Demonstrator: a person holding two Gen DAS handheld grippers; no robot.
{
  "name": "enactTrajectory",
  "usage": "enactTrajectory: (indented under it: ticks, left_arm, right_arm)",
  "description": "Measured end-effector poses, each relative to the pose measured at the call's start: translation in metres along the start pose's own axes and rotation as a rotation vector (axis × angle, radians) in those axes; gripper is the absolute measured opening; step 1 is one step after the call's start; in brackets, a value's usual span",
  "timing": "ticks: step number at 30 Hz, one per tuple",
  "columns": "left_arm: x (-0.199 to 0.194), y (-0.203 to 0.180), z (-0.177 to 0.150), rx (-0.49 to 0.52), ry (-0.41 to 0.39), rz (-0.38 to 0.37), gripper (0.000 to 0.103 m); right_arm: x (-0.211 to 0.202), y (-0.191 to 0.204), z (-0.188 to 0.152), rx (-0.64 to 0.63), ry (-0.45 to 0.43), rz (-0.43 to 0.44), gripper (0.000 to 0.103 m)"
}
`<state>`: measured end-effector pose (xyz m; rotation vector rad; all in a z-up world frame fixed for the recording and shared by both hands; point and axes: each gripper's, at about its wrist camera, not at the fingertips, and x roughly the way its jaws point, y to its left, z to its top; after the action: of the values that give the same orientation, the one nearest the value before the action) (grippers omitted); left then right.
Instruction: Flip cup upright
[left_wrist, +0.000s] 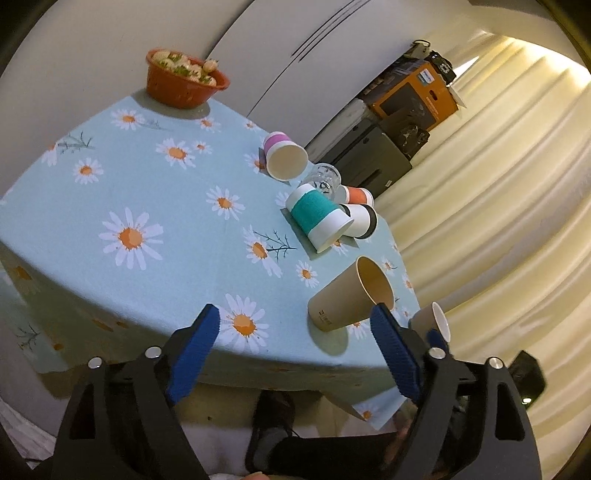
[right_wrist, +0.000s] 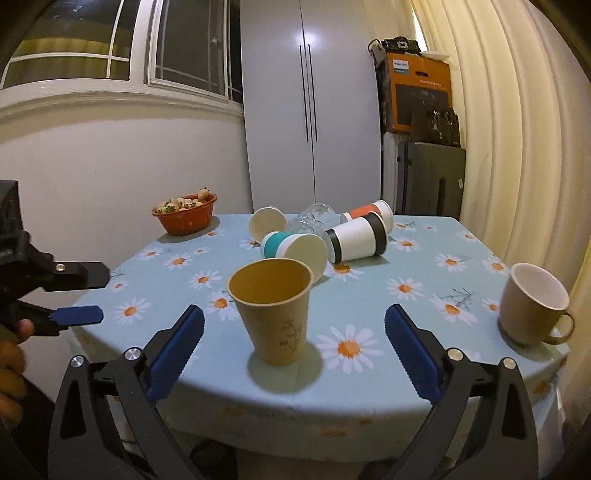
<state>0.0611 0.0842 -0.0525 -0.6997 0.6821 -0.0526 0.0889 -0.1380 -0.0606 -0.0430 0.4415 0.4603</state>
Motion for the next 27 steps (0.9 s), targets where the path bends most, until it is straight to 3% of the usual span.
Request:
enactTrajectory:
  ticks: [3, 7, 12, 16, 24, 27]
  left_arm:
    - [-0.003, -0.008, -0.003, 0.052, -0.016, 0.033, 0.085]
    - [-0.009, -0.025, -0.009, 0.169, -0.068, 0.139, 0.096]
    - [-0.011, -0.047, -0.017, 0.312, -0.096, 0.196, 0.096]
    - [-0.016, -0.061, -0.024, 0.399, -0.114, 0.213, 0.096]
    - [-0.033, -0.096, -0.053, 0.632, -0.105, 0.157, 0.096]
    - [-0.034, -0.097, -0.062, 0.665, -0.085, 0.148, 0.096]
  right_arm:
    - [-0.016, -0.003, 0.006, -0.009, 0.003, 0.011, 0.098]
    - [-0.036, -0.010, 0.018, -0.040, 0.030, 0.024, 0.098]
    - [-0.054, -0.022, 0.029, -0.116, 0.036, 0.051, 0.098]
    - [-0.063, -0.035, 0.032, -0.159, 0.063, 0.097, 0.098]
    - [-0.064, -0.048, 0.028, -0.159, 0.077, 0.097, 0.098]
    - [-0.067, -0.046, 0.026, -0.168, 0.066, 0.095, 0.098]
